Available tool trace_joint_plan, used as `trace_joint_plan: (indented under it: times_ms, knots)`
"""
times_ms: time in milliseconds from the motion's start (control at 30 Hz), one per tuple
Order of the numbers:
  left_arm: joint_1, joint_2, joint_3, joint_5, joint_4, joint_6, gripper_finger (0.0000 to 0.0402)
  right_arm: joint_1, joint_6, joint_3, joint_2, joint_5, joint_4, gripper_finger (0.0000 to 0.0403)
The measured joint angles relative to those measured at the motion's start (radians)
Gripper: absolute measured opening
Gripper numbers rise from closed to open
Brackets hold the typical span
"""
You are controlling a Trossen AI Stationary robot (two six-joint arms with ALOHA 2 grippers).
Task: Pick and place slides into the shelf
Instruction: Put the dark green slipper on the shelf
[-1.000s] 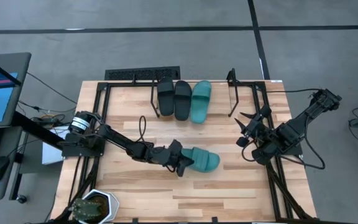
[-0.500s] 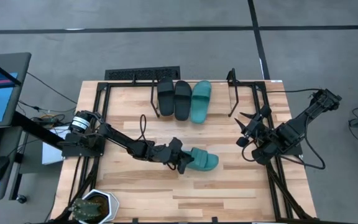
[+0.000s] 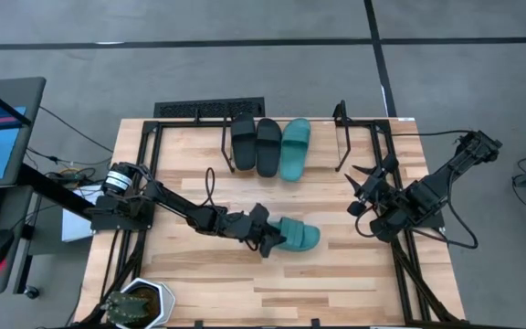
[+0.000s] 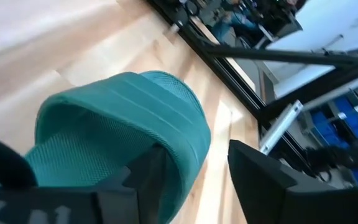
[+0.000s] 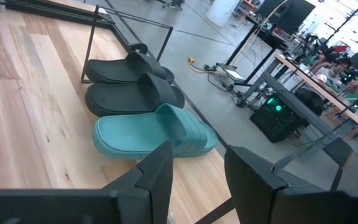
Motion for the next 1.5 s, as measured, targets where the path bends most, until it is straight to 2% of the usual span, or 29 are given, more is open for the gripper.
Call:
trace_joint_plan:
  times_ms: [267, 400, 633, 900, 1300, 1500]
  knots:
    - [0.000, 0.000, 0.000, 0.117, -0.008, 0.002, 0.0196, 0.000, 0.000, 0.000, 0.000, -0.008, 0.000, 0.0133]
    - [0.000, -0.002, 0.000, 0.190, -0.084, -0.007, 0.0207, 0.000, 0.000, 0.000, 0.000, -0.013, 0.000, 0.0133]
    - [0.002, -0.002, 0.000, 0.214, -0.230, -0.005, 0.0210, 0.000, 0.000, 0.000, 0.000, -0.015, 0.000, 0.0133]
    - [0.002, -0.002, 0.001, 0.343, -0.340, -0.004, 0.0210, 0.000, 0.000, 0.000, 0.000, -0.015, 0.002, 0.0134]
    - [-0.045, -0.002, 0.001, 0.320, -0.352, -0.023, 0.0210, 0.000, 0.001, 0.000, 0.000, -0.017, 0.003, 0.0133]
    - [-0.085, -0.002, 0.093, 0.245, -0.350, -0.014, 0.0210, 0.000, 0.001, 0.000, 0.000, -0.017, 0.004, 0.0134]
